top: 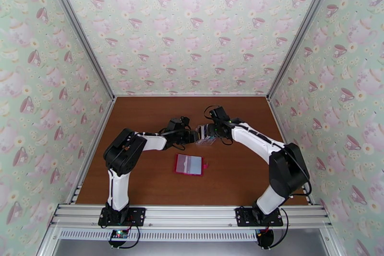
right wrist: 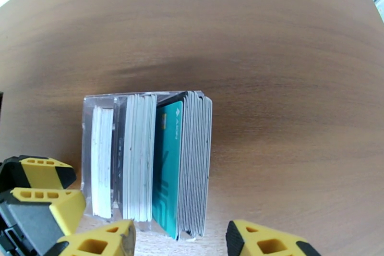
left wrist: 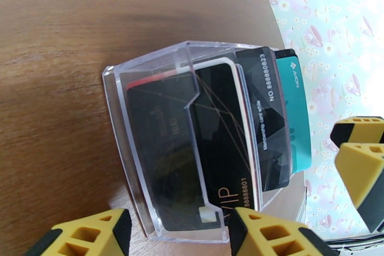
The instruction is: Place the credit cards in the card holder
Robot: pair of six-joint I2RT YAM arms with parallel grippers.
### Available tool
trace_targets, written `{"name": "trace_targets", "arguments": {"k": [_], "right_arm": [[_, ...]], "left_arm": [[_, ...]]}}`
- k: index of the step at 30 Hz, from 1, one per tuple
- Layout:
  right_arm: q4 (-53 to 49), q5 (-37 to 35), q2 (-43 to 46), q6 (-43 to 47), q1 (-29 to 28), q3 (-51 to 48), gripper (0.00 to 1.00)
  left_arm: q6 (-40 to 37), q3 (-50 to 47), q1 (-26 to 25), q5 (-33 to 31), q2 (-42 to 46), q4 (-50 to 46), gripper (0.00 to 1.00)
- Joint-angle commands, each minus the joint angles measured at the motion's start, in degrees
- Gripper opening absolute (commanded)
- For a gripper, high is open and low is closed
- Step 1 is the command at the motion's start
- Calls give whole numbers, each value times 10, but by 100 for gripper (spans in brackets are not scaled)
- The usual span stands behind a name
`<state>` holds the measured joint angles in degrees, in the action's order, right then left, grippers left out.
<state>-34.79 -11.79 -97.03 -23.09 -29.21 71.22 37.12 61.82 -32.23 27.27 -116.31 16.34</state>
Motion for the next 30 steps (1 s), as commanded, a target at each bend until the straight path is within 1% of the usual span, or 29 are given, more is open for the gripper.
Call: {"name": "trace_targets", "arguments": {"k": [1, 5, 9, 30], "right_arm": [[-19, -25, -19, 17, 4, 26, 56], [-29, -40, -27, 29, 3, 34, 55], [-40, -39, -37, 36, 2, 46, 54], [-50, -82, -105, 50, 2, 91, 53]], "left_arm": [[-8, 13, -2, 2, -11, -25, 57], [-22, 17, -3, -13, -6, -55, 53], [-24, 21, -4, -12, -9, -60, 52], [-11, 17, -8, -2, -17, -45, 52]]}}
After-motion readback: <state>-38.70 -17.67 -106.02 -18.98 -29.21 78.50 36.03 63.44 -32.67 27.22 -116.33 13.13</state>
